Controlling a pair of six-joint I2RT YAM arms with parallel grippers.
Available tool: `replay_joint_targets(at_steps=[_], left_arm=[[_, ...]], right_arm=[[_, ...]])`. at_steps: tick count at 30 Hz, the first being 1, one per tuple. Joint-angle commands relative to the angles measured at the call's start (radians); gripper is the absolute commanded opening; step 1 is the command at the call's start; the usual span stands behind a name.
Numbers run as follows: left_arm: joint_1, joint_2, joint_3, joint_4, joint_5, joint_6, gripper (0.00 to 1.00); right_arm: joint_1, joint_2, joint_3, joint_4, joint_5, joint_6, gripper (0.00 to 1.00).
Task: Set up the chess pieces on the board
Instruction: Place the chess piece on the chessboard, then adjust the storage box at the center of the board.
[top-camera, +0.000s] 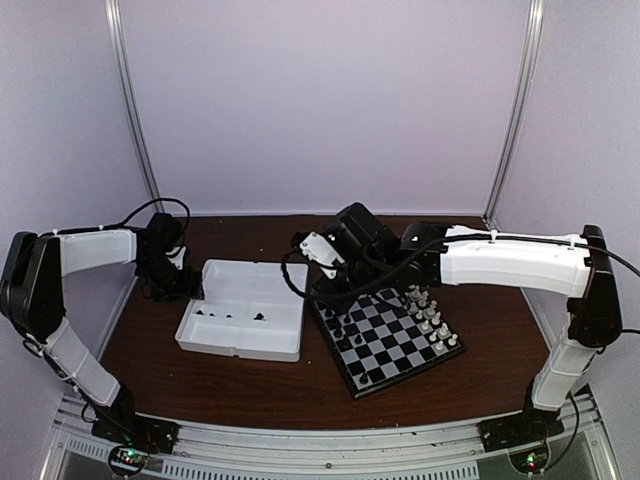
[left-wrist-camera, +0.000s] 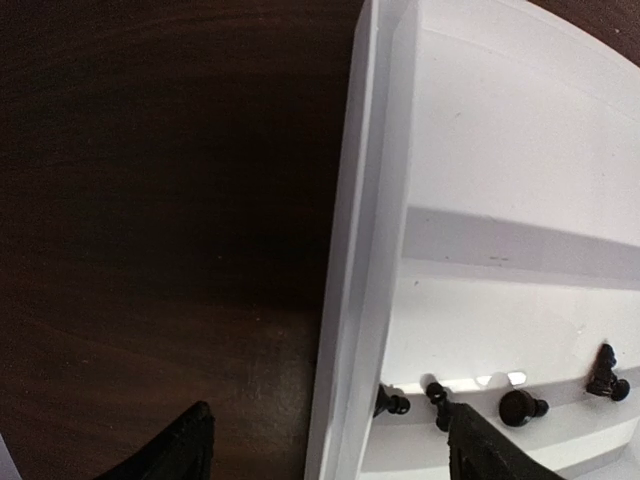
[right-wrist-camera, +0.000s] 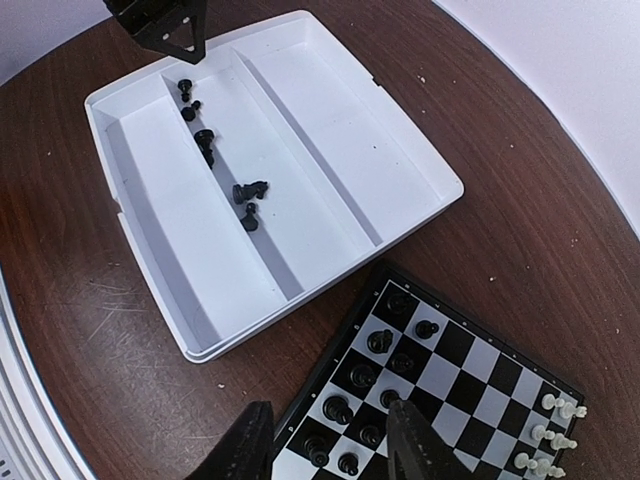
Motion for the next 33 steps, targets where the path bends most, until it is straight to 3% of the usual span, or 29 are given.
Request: replay_joint_targets(at_steps=[1,5,8,12,13,20,27,33], left_arm=[[-0.005,0.073,0.056,-0.04,-0.066,0.041,0.8],[-0.005,0.149,0.098,-0.057,-0.049,0.045,0.67],[-0.005,0.175,0.108,-0.042,-0.039,0.054,0.45],[-0.005,0.167,0.12,-0.057,-0.038,0.063,0.04],[-0.005,0.157,0.113,-0.056,-0.046,0.065,0.0],[-0.017,0.061,0.05,-0.045,-0.083,0.055,0.0],[-0.066,-0.147,-0.086,0.092,-0.224,0.026,0.0],[-0.077,-0.288,-0.18,0.182,-0.242,0.02,0.0]], right_arm=[[-0.012,-0.053,0.006,0.019,-0.015,-0.01,0.42],[-0.026,-0.071,-0.026,0.042,-0.018,-0.011,0.43],[-0.029,-0.078,-0.04,0.045,-0.022,-0.008,0.43],[-0.043,-0.078,-0.036,0.055,-0.047,0.008,0.42],[-0.045,-0.074,-0.026,0.048,-0.054,0.008,0.42],[-0.055,-0.038,-0.001,0.046,-0.065,0.015,0.42],[-0.056,-0.003,0.024,0.068,-0.121,0.038,0.42],[-0.057,0.046,0.065,0.057,-0.149,0.037,0.42]])
